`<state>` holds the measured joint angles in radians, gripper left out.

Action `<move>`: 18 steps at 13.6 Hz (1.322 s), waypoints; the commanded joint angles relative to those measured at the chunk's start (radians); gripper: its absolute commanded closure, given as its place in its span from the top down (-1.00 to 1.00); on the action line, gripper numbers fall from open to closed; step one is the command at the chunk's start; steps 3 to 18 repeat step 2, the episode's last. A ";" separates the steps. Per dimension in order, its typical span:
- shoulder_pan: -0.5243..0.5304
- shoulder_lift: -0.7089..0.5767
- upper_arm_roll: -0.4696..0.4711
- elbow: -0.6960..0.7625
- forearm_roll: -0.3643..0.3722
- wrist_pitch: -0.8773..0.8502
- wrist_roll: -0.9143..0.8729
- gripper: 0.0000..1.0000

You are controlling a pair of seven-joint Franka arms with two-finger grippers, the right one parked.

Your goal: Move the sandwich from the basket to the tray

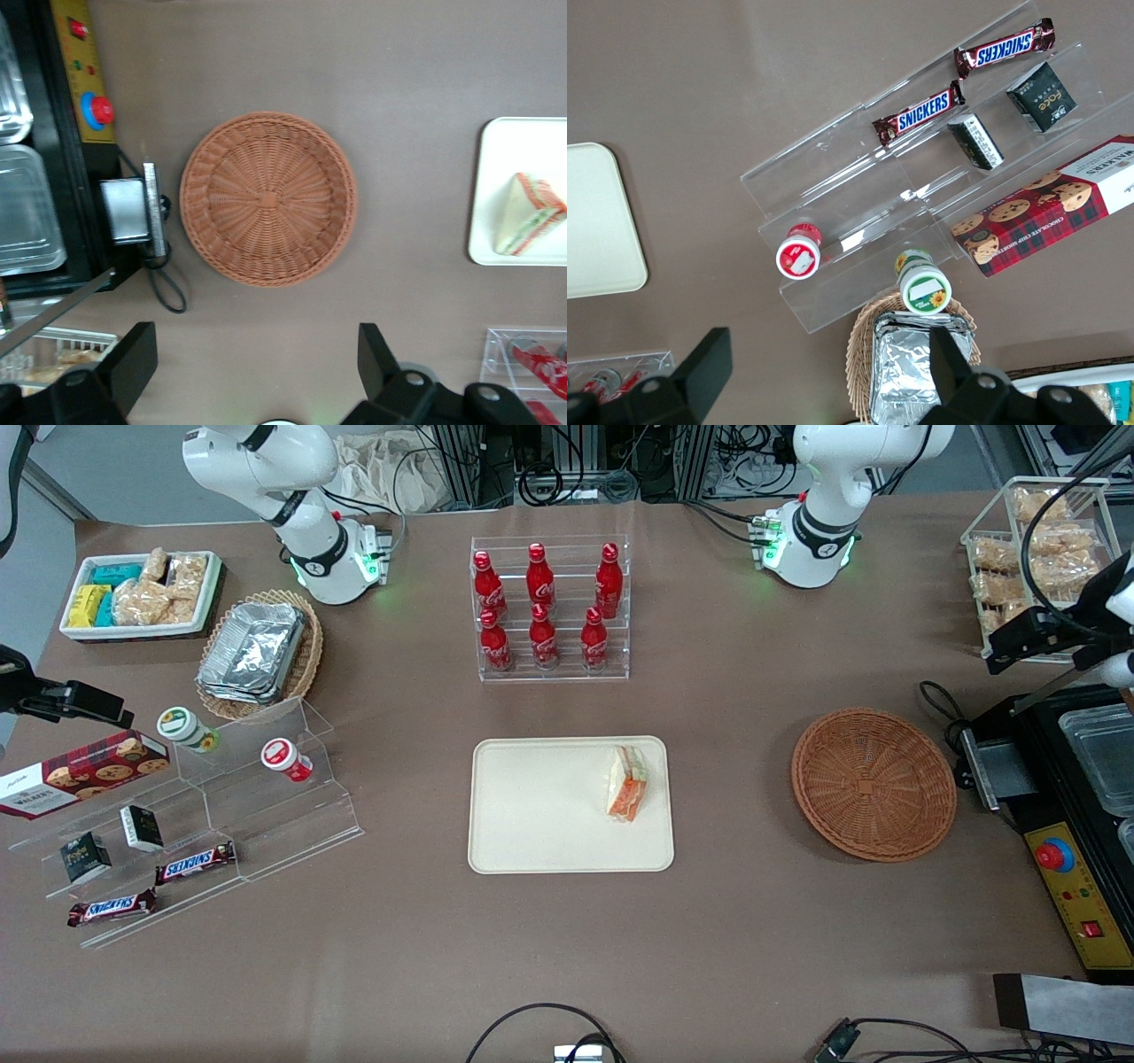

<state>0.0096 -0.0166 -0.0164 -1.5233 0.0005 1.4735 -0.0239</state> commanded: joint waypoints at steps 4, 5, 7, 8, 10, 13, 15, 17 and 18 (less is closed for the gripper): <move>-0.013 -0.031 0.015 -0.028 -0.030 -0.001 0.004 1.00; -0.013 -0.031 0.015 -0.028 -0.030 -0.001 0.004 1.00; -0.013 -0.031 0.015 -0.028 -0.030 -0.001 0.004 1.00; -0.013 -0.031 0.015 -0.028 -0.030 -0.001 0.004 1.00; -0.013 -0.031 0.015 -0.028 -0.030 -0.001 0.004 1.00; -0.013 -0.031 0.015 -0.028 -0.030 -0.001 0.004 1.00; -0.013 -0.031 0.015 -0.028 -0.030 -0.001 0.004 1.00; -0.013 -0.031 0.015 -0.028 -0.030 -0.001 0.004 1.00; -0.013 -0.031 0.015 -0.028 -0.030 -0.001 0.004 1.00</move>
